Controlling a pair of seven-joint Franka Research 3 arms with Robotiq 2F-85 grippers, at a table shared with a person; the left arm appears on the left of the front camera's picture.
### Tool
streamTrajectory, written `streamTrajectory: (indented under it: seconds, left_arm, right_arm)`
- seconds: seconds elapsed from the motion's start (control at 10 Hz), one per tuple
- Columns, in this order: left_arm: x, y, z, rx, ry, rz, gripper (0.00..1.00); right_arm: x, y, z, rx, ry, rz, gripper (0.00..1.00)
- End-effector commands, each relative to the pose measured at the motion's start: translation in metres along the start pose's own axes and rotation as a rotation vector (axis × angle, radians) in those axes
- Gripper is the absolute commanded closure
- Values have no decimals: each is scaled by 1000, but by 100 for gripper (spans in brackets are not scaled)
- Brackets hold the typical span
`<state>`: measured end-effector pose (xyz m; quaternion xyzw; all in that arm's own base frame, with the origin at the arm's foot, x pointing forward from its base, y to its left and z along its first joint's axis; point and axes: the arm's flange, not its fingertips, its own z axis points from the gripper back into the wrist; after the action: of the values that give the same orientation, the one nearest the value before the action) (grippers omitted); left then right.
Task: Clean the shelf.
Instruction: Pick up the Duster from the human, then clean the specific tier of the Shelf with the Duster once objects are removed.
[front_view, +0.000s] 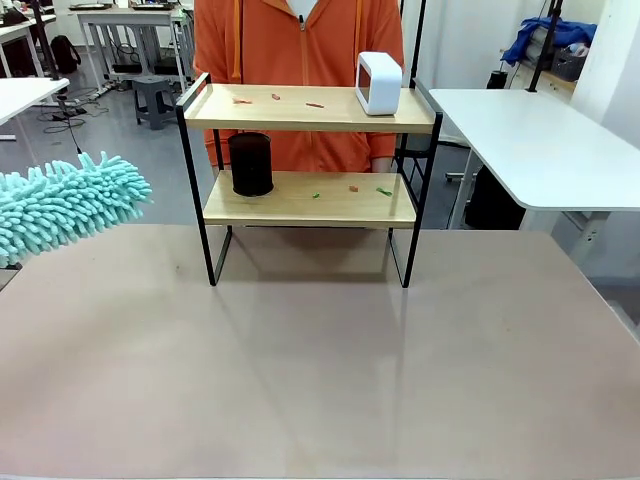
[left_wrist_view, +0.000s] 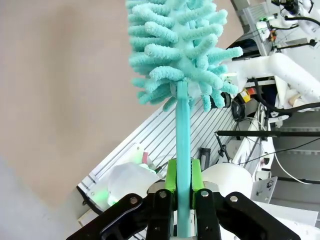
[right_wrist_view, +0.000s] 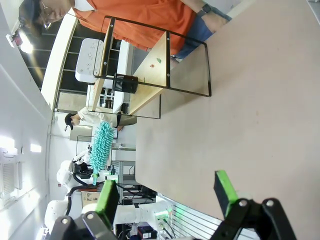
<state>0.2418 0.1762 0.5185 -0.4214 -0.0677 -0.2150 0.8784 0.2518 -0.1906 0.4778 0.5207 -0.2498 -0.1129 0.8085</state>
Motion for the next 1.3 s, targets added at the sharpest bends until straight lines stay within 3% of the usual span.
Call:
streamTrajectory:
  seconds: [0.0,1.2]
  left_arm:
    - [7,-3,2,0,-5,16,100]
    - [7,-3,2,0,-5,16,100]
  right_arm:
    - [3,1,-1,18,-13,27,0]
    - [3,1,-1,18,-13,27,0]
